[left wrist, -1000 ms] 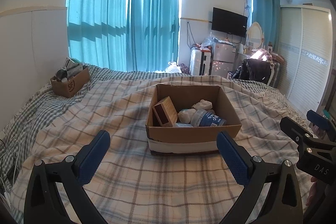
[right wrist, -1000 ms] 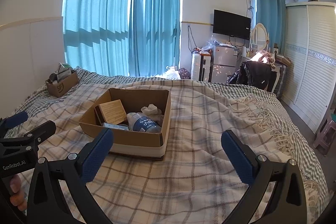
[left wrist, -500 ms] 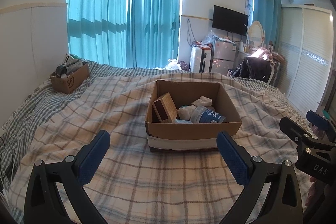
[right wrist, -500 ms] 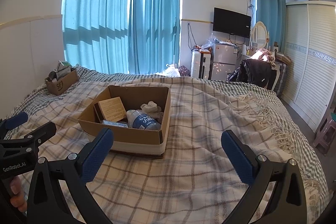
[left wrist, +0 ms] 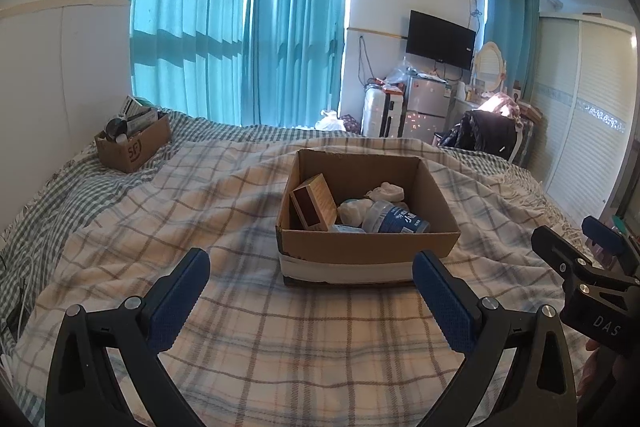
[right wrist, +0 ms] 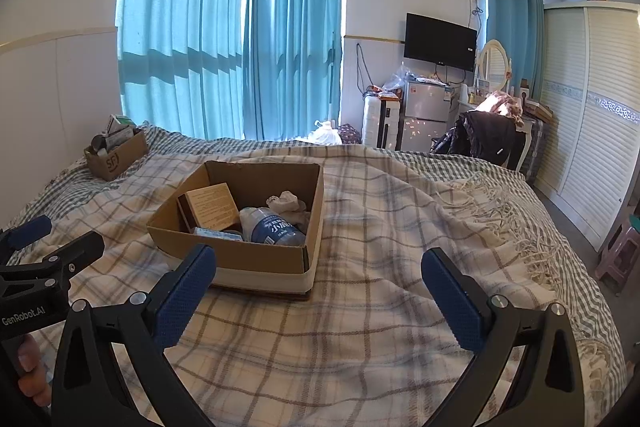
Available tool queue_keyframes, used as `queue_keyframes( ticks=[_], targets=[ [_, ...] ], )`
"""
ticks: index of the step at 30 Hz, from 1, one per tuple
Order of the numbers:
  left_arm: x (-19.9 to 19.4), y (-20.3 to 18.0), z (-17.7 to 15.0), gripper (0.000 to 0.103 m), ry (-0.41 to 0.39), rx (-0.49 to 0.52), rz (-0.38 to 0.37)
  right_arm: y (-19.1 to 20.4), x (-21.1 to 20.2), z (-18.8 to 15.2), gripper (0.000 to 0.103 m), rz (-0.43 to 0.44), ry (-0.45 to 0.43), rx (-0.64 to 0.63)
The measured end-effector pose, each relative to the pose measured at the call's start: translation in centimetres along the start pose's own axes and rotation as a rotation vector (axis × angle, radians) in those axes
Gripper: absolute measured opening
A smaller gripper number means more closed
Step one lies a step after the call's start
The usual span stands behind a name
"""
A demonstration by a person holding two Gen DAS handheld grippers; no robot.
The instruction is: Organize objects
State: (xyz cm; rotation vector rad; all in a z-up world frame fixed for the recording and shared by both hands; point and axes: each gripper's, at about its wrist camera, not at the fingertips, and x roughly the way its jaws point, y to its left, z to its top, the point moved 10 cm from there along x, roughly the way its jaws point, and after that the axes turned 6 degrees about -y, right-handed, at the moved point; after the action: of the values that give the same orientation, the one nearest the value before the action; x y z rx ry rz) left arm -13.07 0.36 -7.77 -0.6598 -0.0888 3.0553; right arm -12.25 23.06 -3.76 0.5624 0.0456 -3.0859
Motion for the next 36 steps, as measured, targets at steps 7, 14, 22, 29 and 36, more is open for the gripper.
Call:
queue_keyframes(
  ticks=[7, 14, 22, 29, 36],
  targets=[
    [0.08, 0.21, -0.24, 0.103, 0.004, -0.005, 0.007, -0.09, 0.01, -0.03, 0.103, -0.001, 0.001, 0.001],
    [-0.01, -0.24, -0.27, 0.103, 0.003, 0.015, -0.007, -0.05, 0.04, -0.17, 0.103, -0.007, 0.005, -0.002],
    [0.06, -0.26, -0.31, 0.103, 0.006, 0.014, -0.009, 0.02, 0.21, -0.49, 0.103, -0.008, 0.016, 0.003],
    [0.18, 0.01, -0.44, 0.103, 0.018, -0.003, -0.016, -0.01, 0.13, -0.41, 0.103, -0.012, 0.012, 0.003],
    [0.02, 0.28, -0.39, 0.103, 0.01, -0.004, 0.003, -0.03, 0.15, -0.4, 0.103, -0.014, 0.013, 0.004]
  ],
)
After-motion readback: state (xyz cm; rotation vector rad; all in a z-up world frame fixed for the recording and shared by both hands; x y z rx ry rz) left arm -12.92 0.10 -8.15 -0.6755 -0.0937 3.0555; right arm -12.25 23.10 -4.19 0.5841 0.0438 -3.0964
